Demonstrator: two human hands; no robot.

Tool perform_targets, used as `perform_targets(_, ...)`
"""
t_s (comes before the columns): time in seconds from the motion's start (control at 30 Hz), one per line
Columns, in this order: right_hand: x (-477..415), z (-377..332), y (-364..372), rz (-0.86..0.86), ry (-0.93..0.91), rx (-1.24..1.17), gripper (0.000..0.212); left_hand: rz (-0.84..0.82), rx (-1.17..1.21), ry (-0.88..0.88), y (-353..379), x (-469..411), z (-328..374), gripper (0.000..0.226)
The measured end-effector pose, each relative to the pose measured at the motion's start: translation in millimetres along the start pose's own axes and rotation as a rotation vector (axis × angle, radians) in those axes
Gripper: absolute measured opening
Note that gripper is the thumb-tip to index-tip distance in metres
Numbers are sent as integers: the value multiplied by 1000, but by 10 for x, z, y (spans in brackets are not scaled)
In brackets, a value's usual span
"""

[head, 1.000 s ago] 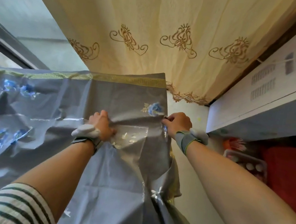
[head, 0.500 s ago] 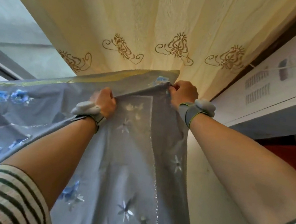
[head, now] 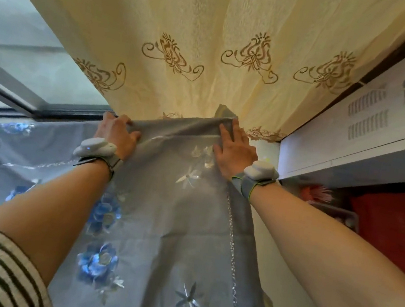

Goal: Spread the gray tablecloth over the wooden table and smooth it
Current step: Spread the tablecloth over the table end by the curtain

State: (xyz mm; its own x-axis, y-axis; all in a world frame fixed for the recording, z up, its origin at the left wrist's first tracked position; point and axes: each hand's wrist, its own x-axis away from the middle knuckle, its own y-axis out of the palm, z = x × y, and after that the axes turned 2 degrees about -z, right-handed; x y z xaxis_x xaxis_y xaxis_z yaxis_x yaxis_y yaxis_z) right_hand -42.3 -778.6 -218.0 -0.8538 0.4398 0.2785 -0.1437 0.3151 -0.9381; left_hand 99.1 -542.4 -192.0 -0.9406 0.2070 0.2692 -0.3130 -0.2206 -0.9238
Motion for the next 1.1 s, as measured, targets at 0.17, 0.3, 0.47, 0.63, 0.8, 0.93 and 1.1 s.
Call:
perform_targets(0.17, -39, 48, -73, -69, -35, 19, 58, 85, 256, -45, -68, -74, 50, 11)
perform_targets(0.3, -98, 16, -62, -67, -9, 47, 57, 148, 188, -145, -41, -343, 148, 15)
perform_targets(0.47, -115, 8, 23, -68, 0, 4, 58, 143, -30, -54, 84, -296, 165, 33)
perform_targets(0.63, 59, -140, -18, 44, -33, 74, 61, 101, -116, 223, 170, 321, 203, 46)
perform_targets(0.8, 441, -171, 270, 82, -150, 151, 62, -79, -191, 321, 451, 856, 5, 60)
perform_targets(0.93, 575, -31, 340, 91, -170, 150, 70, -64, -228, 353, 550, 956, -308, 67)
perform_targets(1.1, 848, 8, 451, 93, -134, 162, 73, -50, -242, 379, 550, 1016, -387, 70)
